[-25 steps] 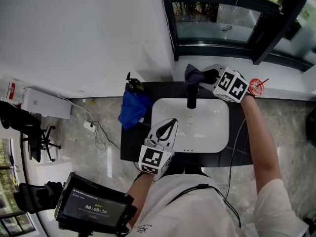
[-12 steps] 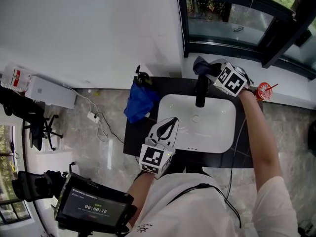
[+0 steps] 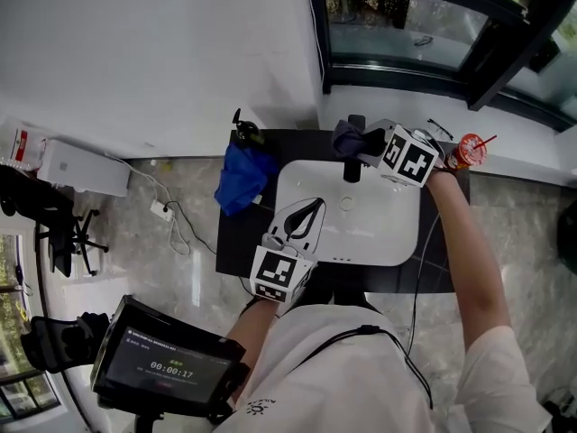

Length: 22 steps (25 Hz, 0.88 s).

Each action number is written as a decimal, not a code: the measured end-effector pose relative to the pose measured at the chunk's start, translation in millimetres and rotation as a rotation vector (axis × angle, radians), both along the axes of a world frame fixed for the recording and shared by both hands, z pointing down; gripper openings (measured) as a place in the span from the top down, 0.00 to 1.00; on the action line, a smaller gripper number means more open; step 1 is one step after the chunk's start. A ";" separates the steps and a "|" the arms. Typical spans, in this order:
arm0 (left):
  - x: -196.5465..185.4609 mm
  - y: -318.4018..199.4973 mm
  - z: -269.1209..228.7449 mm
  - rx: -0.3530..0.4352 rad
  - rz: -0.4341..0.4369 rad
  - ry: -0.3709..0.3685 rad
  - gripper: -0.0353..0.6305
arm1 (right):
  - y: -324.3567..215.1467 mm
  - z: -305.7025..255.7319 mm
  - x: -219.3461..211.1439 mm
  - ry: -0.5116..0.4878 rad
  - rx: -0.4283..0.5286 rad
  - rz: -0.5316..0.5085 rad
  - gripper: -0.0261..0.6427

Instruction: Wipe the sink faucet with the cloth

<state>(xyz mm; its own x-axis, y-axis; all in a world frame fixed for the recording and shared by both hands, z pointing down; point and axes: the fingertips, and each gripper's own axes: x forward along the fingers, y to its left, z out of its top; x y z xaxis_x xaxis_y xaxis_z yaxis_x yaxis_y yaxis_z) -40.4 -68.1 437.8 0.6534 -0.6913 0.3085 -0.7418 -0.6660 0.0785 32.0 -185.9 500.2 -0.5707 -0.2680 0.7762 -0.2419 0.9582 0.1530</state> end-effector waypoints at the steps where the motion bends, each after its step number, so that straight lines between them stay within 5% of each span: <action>1: 3.0 0.5 -0.3 0.000 0.009 -0.001 0.96 | 3.9 -0.2 -1.4 -0.001 0.003 -0.004 0.78; 10: 30.3 0.1 2.6 0.006 0.067 -0.003 0.96 | 27.5 4.9 -4.4 -0.014 0.004 -0.044 0.78; 16: 27.3 -1.9 5.2 -0.002 0.061 -0.004 0.96 | 69.6 14.5 -7.8 -0.028 -0.090 -0.143 0.78; 22: 17.9 -10.2 9.7 -0.013 0.038 -0.009 0.96 | 72.1 19.1 21.7 -0.213 -0.180 -0.011 0.78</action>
